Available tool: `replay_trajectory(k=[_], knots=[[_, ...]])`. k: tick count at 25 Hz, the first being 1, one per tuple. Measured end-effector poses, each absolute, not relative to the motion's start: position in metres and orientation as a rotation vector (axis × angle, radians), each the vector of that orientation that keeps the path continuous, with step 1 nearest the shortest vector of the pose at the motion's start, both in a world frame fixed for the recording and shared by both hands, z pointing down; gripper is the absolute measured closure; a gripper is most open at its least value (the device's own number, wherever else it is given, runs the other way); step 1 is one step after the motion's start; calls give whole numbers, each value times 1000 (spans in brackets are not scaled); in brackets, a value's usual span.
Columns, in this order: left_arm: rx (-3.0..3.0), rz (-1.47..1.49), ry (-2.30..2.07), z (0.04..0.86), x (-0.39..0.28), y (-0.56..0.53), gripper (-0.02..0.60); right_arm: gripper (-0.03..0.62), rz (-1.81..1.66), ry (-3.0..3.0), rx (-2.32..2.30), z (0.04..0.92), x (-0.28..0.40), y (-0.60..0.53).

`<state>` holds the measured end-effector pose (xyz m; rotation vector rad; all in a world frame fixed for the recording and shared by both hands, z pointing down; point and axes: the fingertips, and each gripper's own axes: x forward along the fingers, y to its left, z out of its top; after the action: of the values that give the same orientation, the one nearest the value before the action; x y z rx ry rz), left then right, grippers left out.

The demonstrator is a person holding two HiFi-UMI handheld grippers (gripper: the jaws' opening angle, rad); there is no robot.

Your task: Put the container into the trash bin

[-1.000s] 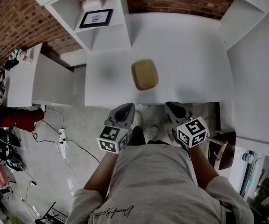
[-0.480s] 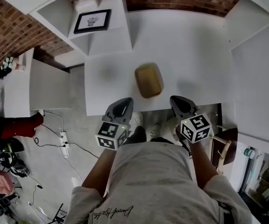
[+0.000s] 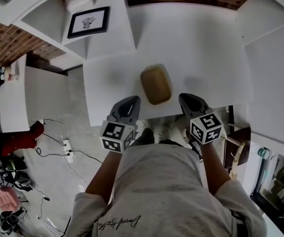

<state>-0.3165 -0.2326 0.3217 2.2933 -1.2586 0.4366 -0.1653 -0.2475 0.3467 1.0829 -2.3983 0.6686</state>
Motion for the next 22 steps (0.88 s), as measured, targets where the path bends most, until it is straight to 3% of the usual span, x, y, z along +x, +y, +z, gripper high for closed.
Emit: replay_trajectory(k=[16,22], knots=[[2263,489,-1183,351,-320,-248,565,562,703,-2313,1049,392,-181,-269],[2262,507,-1146,363,-317,-254,565,506,746,-2259,1046,418,-180,-275]])
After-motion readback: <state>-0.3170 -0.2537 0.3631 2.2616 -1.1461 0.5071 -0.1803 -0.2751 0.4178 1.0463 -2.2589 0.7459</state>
